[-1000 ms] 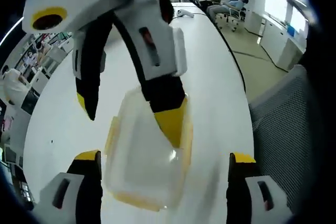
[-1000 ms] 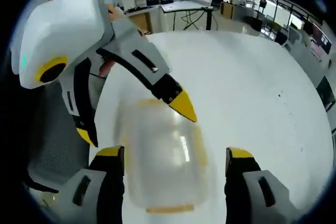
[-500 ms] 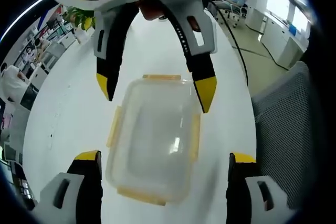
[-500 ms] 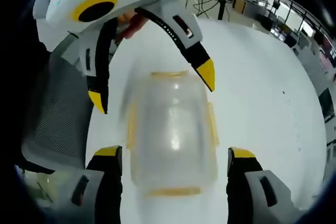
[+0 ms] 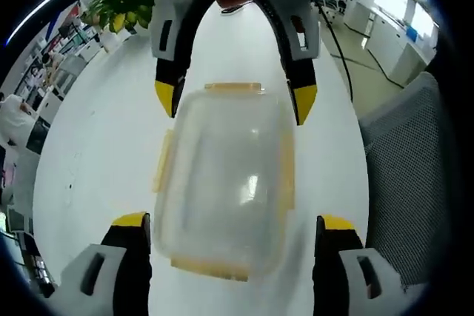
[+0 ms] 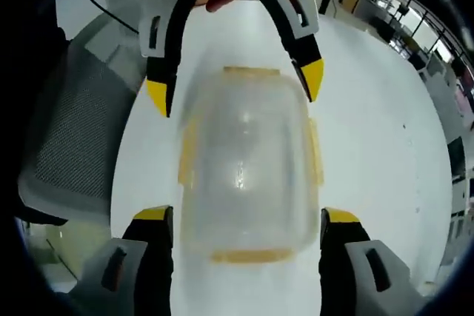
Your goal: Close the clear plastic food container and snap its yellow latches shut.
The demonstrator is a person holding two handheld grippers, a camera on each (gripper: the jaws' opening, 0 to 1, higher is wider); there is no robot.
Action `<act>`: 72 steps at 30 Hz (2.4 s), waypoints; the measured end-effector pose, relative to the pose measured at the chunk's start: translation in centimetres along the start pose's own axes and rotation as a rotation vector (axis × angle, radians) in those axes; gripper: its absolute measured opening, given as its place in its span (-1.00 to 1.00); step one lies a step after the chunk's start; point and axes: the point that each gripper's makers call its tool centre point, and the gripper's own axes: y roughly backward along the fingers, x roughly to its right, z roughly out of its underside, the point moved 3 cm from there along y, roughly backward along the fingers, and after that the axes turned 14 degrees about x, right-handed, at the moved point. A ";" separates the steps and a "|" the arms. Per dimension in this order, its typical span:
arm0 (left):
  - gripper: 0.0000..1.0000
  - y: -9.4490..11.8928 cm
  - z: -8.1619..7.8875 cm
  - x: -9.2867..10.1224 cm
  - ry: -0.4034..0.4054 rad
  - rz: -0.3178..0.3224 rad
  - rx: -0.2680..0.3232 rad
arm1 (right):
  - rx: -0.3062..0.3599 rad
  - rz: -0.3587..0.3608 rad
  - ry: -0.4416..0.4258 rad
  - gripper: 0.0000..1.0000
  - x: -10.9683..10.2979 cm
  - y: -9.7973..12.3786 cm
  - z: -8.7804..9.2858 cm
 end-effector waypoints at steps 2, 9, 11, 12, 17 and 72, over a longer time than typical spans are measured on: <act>0.76 -0.1 0.1 0.0 -0.010 0.000 -0.012 | -0.012 0.000 0.009 0.59 0.0 0.0 0.2; 0.61 -0.5 0.4 -0.6 -0.044 -0.012 -0.036 | -0.032 0.006 0.043 0.55 -0.1 -0.2 0.4; 0.58 -0.6 0.5 -0.7 -0.045 -0.014 -0.040 | -0.036 0.009 0.054 0.55 0.0 -0.3 0.6; 0.53 -0.7 0.6 -0.9 -0.061 -0.020 -0.049 | -0.038 0.014 0.058 0.54 0.0 -0.3 0.6; 0.48 -0.7 0.6 -1.1 -0.072 -0.018 -0.062 | -0.054 0.025 0.057 0.49 0.1 -0.5 0.6; 0.48 2.1 4.8 -2.2 -0.037 -0.054 -0.128 | -0.034 -0.022 0.091 0.49 1.3 -3.9 -3.5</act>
